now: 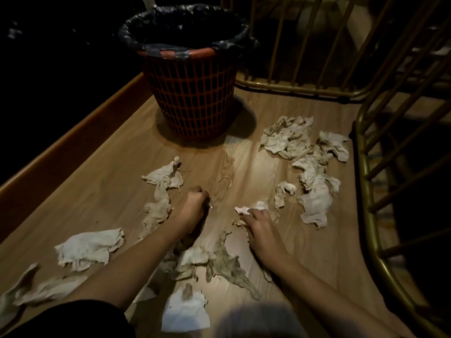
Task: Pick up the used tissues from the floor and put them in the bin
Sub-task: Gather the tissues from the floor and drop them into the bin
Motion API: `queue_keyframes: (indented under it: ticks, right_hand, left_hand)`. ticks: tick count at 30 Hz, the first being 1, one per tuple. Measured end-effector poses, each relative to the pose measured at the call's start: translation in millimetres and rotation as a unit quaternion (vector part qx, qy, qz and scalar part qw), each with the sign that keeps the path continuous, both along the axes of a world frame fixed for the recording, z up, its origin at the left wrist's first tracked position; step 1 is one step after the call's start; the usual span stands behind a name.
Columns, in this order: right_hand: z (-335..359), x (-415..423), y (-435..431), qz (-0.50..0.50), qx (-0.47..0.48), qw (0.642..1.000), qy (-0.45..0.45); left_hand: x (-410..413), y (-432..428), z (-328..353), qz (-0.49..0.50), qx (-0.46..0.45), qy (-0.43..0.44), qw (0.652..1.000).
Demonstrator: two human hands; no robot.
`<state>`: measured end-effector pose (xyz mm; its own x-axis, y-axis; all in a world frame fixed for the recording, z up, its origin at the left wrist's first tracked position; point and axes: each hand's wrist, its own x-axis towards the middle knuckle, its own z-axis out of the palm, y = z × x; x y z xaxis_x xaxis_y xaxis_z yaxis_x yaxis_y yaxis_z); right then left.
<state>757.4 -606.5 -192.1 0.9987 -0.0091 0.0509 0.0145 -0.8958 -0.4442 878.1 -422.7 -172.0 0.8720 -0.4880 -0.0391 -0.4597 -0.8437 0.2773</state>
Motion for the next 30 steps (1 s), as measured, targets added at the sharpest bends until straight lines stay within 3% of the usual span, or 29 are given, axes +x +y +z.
queue_keyframes:
  ticks: [4, 9, 11, 15, 17, 21, 25, 30]
  right_hand:
    - [1.5, 3.1, -4.0, 0.001, 0.063, 0.997, -0.037]
    - [40.5, 78.0, 8.2, -0.068, 0.17, 0.98, -0.075]
    - [43.9, 111.1, 14.6, -0.081, 0.187, 0.976, -0.075]
    - [19.2, 127.2, 22.7, -0.02, 0.055, 0.998, -0.008]
    - [3.1, 103.3, 26.4, 0.005, 0.002, 0.999, -0.041]
    - [-11.0, 59.9, 24.5, 0.037, 0.024, 0.994, -0.099]
    - [2.3, 74.0, 19.3, 0.032, 0.028, 0.998, -0.05]
    - [38.2, 94.1, 38.0, -0.007, 0.157, 0.987, 0.013]
  left_hand:
    - [-11.8, 10.9, 8.6, -0.001, -0.065, 0.04, 0.997]
    - [-26.5, 33.2, 48.6, 0.095, -0.154, -0.035, 0.983]
    - [-46.3, 34.8, 53.7, 0.088, -0.162, -0.045, 0.982]
    - [-93.2, 29.6, 41.0, 0.043, -0.134, -0.018, 0.99]
    - [-110.0, 28.7, 29.9, 0.005, -0.062, -0.032, 0.998]
    - [-140.7, 24.9, 22.9, 0.009, 0.035, 0.006, 0.999]
    - [-158.5, 18.1, 18.5, -0.041, 0.087, 0.042, 0.994]
    - [-158.1, 21.6, 10.4, -0.046, 0.001, 0.016, 0.999]
